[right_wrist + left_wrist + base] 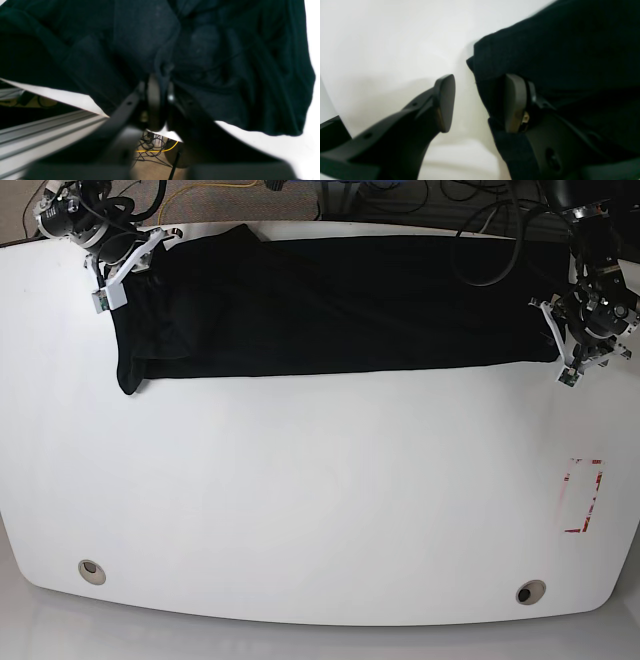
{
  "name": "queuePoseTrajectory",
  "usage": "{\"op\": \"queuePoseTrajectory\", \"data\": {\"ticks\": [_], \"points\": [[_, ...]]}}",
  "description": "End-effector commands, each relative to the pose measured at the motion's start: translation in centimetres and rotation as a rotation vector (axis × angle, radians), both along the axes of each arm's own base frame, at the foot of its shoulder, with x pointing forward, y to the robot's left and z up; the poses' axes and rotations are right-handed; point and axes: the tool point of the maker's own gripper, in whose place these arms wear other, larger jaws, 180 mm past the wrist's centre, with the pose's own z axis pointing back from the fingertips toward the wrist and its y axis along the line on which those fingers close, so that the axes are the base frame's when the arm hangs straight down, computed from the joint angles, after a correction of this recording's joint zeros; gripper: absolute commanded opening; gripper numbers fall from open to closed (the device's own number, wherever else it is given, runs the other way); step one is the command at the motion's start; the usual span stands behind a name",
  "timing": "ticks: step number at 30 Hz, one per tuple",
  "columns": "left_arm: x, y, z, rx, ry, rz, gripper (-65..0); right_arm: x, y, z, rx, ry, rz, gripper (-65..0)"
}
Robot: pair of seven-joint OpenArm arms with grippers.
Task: Layout the t-shirt on the table in an organized manner, then fold the t-shirt properly
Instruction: 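Regrasp the strip end with the right gripper and pull it straight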
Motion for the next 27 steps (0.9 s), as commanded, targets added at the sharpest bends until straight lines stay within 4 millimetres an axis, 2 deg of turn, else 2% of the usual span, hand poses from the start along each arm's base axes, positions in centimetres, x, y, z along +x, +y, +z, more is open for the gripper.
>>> {"op": "queuePoseTrajectory", "data": {"ticks": [1, 3, 6, 12, 16, 22, 27], "points": [[0.8, 0.6, 1.0, 0.019, -0.034, -0.001, -36.3, 0.3, -0.1, 0.8, -0.005, -0.033, 0.006, -43.1], [0.8, 0.6, 1.0, 0.019, -0.034, -0.001, -36.3, 0.0, -0.1, 0.7, -0.005, -0.023, 0.006, -38.5], [0.8, 0.5, 1.0, 0.018, -0.035, -0.001, -36.3, -0.2, -0.1, 0.7, -0.005, -0.019, 0.007, -35.5], [0.8, 0.5, 1.0, 0.016, -0.035, 0.000, -36.3, 0.2, -0.1, 0.9, -0.004, -0.036, 0.004, -33.8], [0.8, 0.5, 1.0, 0.016, -0.035, 0.000, -36.3, 2.0, -0.8, 1.9, -0.017, -0.091, -0.012, -33.8], [0.7, 0.5, 0.9, 0.016, -0.033, 0.000, -36.3, 5.6, -2.8, 4.3, -0.065, -0.203, -0.035, -33.8], [0.4, 0.6, 0.3, 0.006, -0.015, 0.008, -36.3, 8.8, -2.7, 6.4, -0.087, -0.290, 0.011, -33.8]]}}
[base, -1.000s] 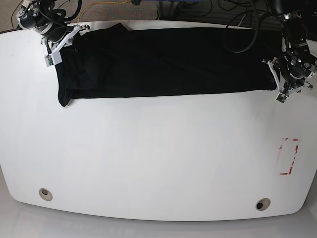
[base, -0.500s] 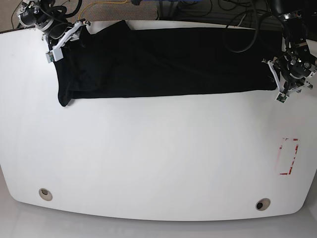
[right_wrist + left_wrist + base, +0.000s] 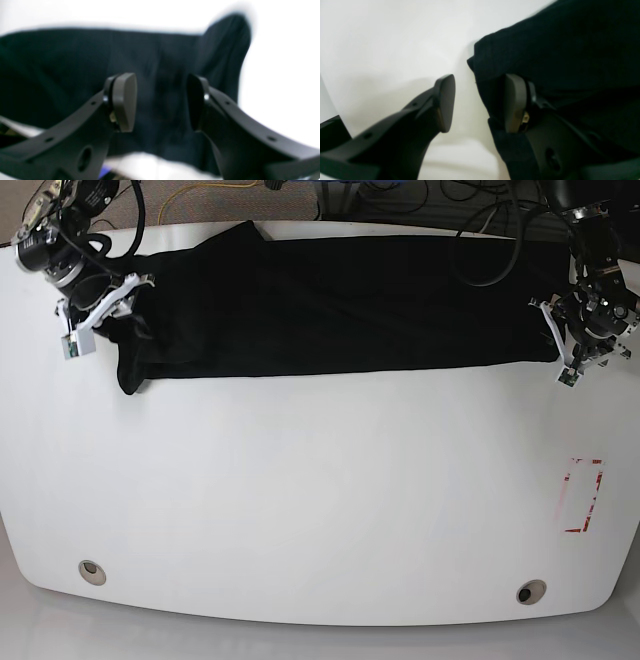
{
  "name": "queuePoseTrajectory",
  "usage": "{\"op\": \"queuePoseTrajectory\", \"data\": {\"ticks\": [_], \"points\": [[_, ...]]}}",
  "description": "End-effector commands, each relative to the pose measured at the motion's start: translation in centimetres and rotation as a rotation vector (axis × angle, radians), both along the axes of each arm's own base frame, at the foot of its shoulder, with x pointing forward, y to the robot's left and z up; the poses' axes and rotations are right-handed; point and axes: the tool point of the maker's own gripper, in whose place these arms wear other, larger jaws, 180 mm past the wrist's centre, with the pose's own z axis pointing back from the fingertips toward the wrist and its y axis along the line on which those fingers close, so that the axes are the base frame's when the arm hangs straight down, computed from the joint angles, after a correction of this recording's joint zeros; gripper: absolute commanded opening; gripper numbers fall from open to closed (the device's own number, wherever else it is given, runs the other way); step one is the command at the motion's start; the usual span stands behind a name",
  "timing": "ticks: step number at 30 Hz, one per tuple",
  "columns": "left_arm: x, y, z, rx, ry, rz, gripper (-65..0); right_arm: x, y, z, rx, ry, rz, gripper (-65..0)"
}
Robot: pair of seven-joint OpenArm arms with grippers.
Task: Layout the t-shirt on the table in an organized manner, then fold the t-shirt properly
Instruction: 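Regrasp the strip end with the right gripper and pull it straight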
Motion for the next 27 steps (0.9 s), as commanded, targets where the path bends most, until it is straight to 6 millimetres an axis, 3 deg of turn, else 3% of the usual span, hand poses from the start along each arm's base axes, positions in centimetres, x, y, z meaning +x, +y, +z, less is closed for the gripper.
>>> {"op": "queuePoseTrajectory", "data": {"ticks": [1, 7, 19, 27], "points": [[0.6, 0.6, 0.7, 0.012, -0.024, 0.003, -36.3, 1.8, 0.2, 2.0, -0.014, -0.080, 0.034, -33.8], [0.5, 0.6, 0.6, 0.011, -0.022, 0.004, -36.3, 5.1, 1.0, 3.0, -0.017, -0.123, 0.105, -33.6], [0.5, 0.5, 0.5, 0.007, -0.022, 0.005, -36.3, 8.6, 1.8, -1.3, -0.080, -0.002, 0.140, -34.2], [0.5, 0.4, 0.4, 0.004, -0.022, 0.005, -36.3, 8.8, 1.7, -3.1, -0.075, 0.054, 0.144, -34.4]]}}
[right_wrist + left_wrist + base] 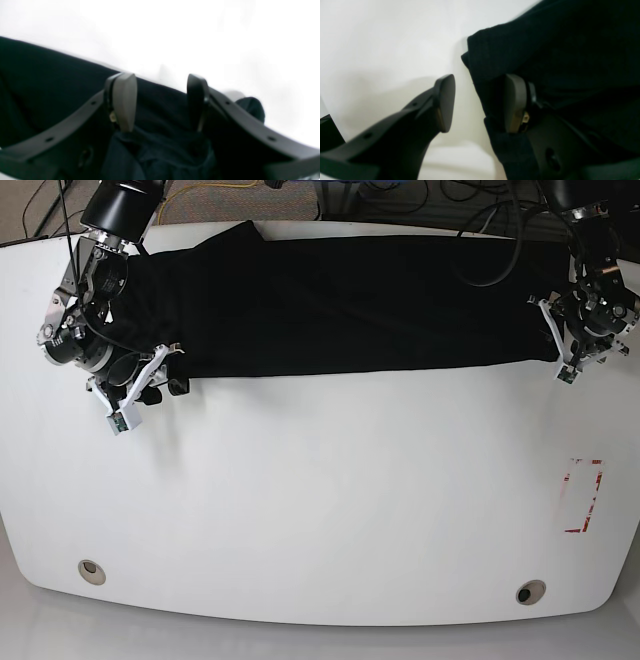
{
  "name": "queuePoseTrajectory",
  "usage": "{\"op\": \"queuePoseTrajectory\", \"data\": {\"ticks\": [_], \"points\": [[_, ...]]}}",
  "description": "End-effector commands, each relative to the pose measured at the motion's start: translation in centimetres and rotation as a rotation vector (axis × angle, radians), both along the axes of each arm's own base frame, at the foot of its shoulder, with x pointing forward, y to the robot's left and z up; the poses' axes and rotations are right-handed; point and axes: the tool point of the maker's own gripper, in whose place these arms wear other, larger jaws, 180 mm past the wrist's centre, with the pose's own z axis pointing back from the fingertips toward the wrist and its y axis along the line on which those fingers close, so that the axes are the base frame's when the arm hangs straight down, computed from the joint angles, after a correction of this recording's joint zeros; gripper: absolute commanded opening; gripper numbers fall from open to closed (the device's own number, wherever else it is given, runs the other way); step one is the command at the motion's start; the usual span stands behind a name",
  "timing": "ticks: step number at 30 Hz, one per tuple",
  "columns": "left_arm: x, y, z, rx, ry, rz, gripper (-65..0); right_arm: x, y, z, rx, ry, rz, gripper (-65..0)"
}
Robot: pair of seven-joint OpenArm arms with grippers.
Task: Layout the t-shirt on the table in an organized manner, then fold the t-shirt properly
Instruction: 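Regrasp the strip end with the right gripper and pull it straight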
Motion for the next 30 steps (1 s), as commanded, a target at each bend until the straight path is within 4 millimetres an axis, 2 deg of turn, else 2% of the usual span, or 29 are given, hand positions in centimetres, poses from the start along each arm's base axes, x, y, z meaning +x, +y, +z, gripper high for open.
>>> {"op": "queuePoseTrajectory", "data": {"ticks": [1, 12, 23, 27, 30], "points": [[0.8, 0.5, 1.0, 0.015, -0.034, 0.000, -36.3, 0.4, -0.8, 0.8, -0.015, -0.026, -0.004, -34.4], [1.0, 0.4, 1.1, 0.009, -0.049, -0.005, -36.3, -3.2, -3.7, -1.1, -0.085, 0.057, -0.006, -34.4], [1.0, 0.4, 0.7, 0.000, -0.048, -0.004, -36.3, -7.5, -7.3, -2.4, -0.115, 0.132, -0.100, -34.4], [1.0, 0.4, 0.8, -0.002, -0.050, -0.004, -36.3, -8.2, -8.1, -2.3, -0.125, 0.136, -0.124, -34.4], [1.2, 0.3, 0.9, -0.001, -0.056, -0.006, -36.3, -7.8, -8.4, -1.0, -0.149, 0.098, -0.129, -34.4]]}}
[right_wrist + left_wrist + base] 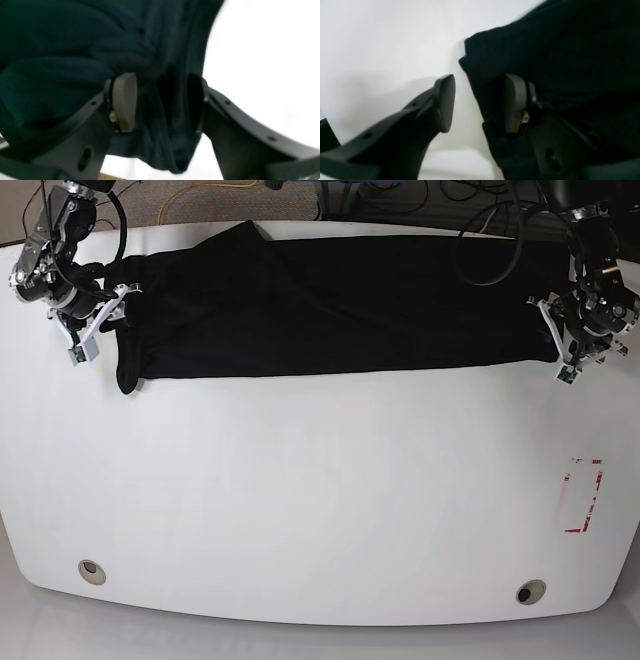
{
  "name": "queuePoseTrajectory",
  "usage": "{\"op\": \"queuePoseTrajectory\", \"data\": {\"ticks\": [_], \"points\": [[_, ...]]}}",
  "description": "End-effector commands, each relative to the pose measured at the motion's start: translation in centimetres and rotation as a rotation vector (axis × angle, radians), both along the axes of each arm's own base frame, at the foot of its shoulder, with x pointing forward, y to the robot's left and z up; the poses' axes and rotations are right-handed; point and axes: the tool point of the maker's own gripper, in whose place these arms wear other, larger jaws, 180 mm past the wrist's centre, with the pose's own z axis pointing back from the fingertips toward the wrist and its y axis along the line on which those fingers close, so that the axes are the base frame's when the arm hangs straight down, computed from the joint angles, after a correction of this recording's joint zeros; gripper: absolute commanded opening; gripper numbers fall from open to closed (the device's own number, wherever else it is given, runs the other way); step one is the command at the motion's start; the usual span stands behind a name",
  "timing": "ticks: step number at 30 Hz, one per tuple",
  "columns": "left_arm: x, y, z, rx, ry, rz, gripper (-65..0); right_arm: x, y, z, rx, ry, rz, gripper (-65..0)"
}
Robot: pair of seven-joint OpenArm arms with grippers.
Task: Layout the t-shirt on the table in an organized manner, then fold the t-shirt properly
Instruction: 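Regrasp the strip end with the right gripper and pull it straight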
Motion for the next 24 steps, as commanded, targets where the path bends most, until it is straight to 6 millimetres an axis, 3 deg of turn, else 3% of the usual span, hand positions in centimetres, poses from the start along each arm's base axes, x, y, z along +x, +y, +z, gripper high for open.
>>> {"op": "queuePoseTrajectory", "data": {"ticks": [1, 9, 13, 18, 24], "points": [[1.0, 0.4, 1.3, 0.018, -0.044, -0.004, -36.3, 1.6, -0.7, 3.0, -0.048, -0.100, 0.013, -34.4], [2.7, -0.5, 4.8, 0.060, -0.148, -0.046, -36.3, 4.4, 1.5, 7.5, -0.100, -0.234, 0.066, -34.4], [3.7, -1.9, 6.3, 0.050, -0.205, -0.050, -36.3, 6.1, 2.2, 8.2, -0.083, -0.262, 0.052, -34.4], [3.8, -2.4, 6.1, 0.043, -0.193, -0.032, -36.3, 8.1, 4.0, 6.8, -0.002, -0.250, 0.057, -34.4], [3.8, -3.5, 5.6, 0.014, -0.190, -0.033, -36.3, 9.6, 3.2, 4.7, -0.037, -0.211, 0.033, -34.1]]}}
